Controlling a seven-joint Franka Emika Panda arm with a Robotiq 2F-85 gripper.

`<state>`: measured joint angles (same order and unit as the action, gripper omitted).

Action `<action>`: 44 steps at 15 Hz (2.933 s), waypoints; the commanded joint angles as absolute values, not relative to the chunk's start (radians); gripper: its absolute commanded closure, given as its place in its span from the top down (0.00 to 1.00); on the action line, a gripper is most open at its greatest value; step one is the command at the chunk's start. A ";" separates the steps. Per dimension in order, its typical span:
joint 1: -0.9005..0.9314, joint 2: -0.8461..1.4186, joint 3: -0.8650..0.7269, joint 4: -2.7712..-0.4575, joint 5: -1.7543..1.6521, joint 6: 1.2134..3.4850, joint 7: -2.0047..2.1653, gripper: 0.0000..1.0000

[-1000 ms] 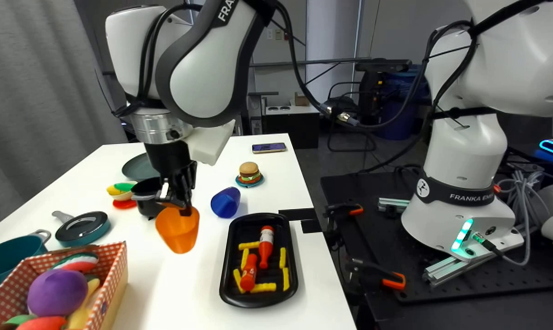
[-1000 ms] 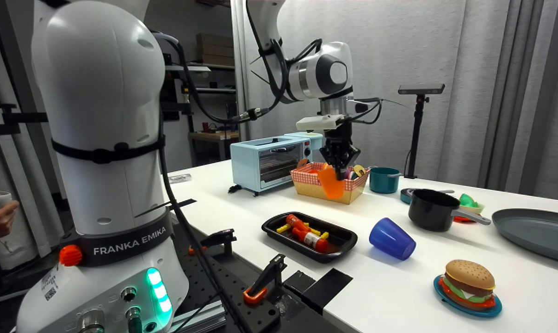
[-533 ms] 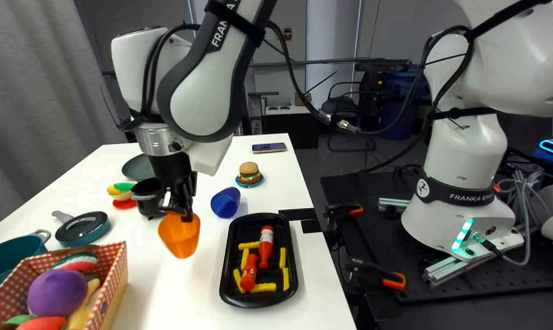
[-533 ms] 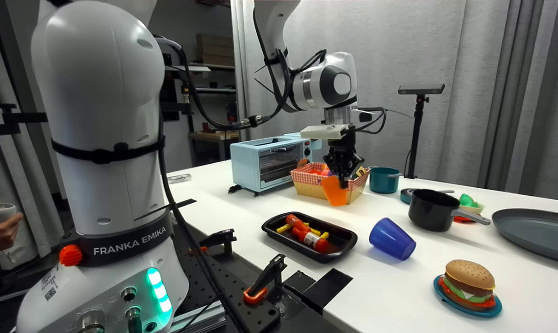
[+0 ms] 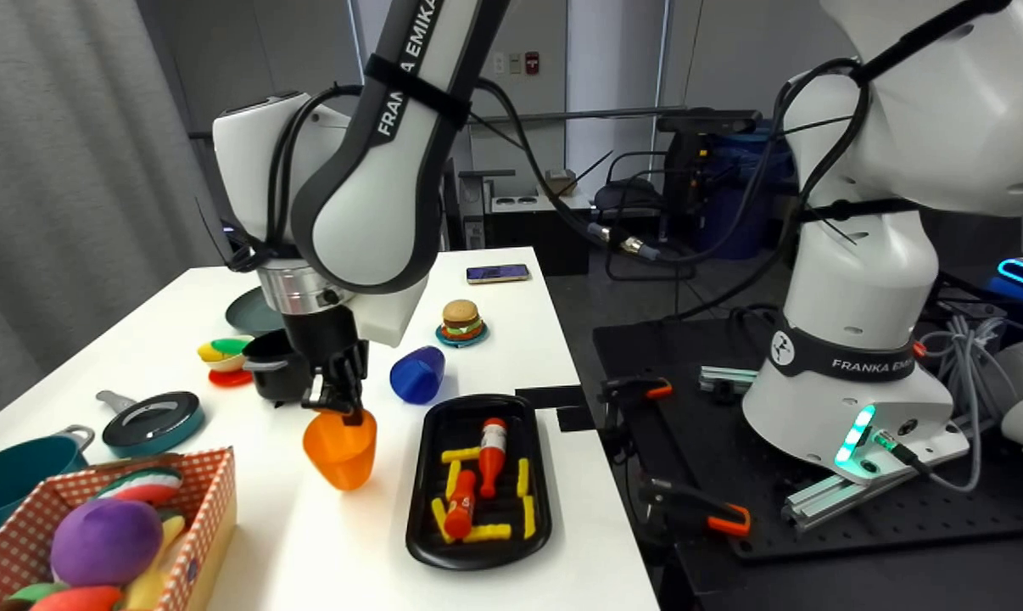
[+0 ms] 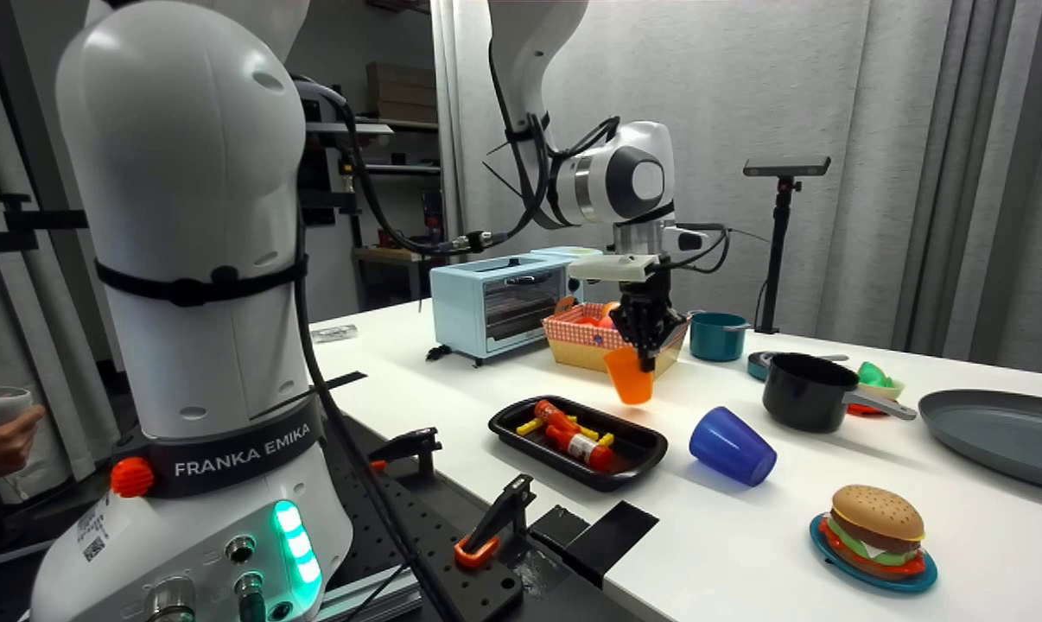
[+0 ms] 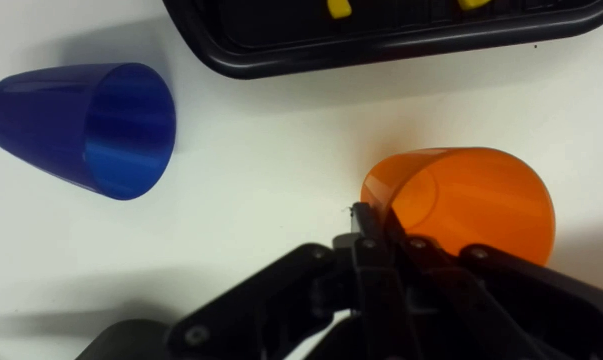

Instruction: Pour the contents of the orange cup onto the tray

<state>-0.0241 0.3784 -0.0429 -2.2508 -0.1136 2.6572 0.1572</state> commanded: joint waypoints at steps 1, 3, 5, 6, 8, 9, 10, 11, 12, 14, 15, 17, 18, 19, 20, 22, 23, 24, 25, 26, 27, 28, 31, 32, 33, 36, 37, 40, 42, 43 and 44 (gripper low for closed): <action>-0.037 0.409 -0.045 -2.219 -0.075 2.675 0.110 0.01; -0.042 0.413 -0.045 -2.213 -0.072 2.673 0.106 0.01; -0.044 0.418 -0.045 -2.207 -0.073 2.673 0.105 0.01; -0.046 0.421 -0.045 -2.204 -0.073 2.673 0.104 0.01; -0.048 0.426 -0.045 -2.199 -0.072 2.674 0.103 0.01; -0.048 0.429 -0.045 -2.197 -0.072 2.674 0.104 0.01; -0.049 0.430 -0.046 -2.196 -0.073 2.674 0.104 0.01; -0.049 0.431 -0.045 -2.196 -0.072 2.674 0.103 0.01; -0.050 0.432 -0.046 -2.195 -0.072 2.674 0.104 0.01; -0.050 0.434 -0.046 -2.194 -0.071 2.673 0.105 0.01; -0.051 0.436 -0.045 -2.193 -0.070 2.671 0.105 0.01; -0.052 0.440 -0.044 -2.190 -0.064 2.665 0.106 0.01; -0.052 0.442 -0.043 -2.188 -0.061 2.662 0.106 0.29; -0.052 0.445 -0.043 -2.186 -0.059 2.661 0.106 0.32; -0.052 0.447 -0.044 -2.183 -0.057 2.660 0.106 0.37; -0.052 0.453 -0.044 -2.178 -0.054 2.658 0.106 0.53; -0.052 0.455 -0.044 -2.176 -0.053 2.657 0.105 0.60; -0.052 0.456 -0.044 -2.174 -0.051 2.656 0.105 0.69; -0.053 0.457 -0.044 -2.172 -0.049 2.656 0.105 0.75; -0.053 0.458 -0.044 -2.170 -0.048 2.656 0.104 0.84; -0.054 0.458 -0.044 -2.168 -0.046 2.656 0.104 0.90; -0.054 0.458 -0.044 -2.166 -0.046 2.655 0.104 0.97; -0.055 0.458 -0.045 -2.161 -0.045 2.655 0.105 1.00; -0.056 0.456 -0.046 -2.160 -0.045 2.654 0.105 1.00; -0.057 0.451 -0.046 -2.160 -0.044 2.654 0.105 1.00; -0.057 0.431 -0.048 -2.159 -0.045 2.646 0.108 1.00; -0.058 0.424 -0.048 -2.160 -0.044 2.645 0.107 1.00; -0.056 0.382 -0.051 -2.179 -0.047 2.632 0.112 1.00; -0.050 0.348 -0.055 -2.196 -0.053 2.624 0.120 1.00; -0.046 0.329 -0.058 -2.206 -0.058 2.621 0.126 1.00; -0.045 0.308 -0.058 -2.216 -0.058 2.617 0.128 1.00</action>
<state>-0.0531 0.3893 -0.0488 -2.1718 -0.0847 2.6510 0.1427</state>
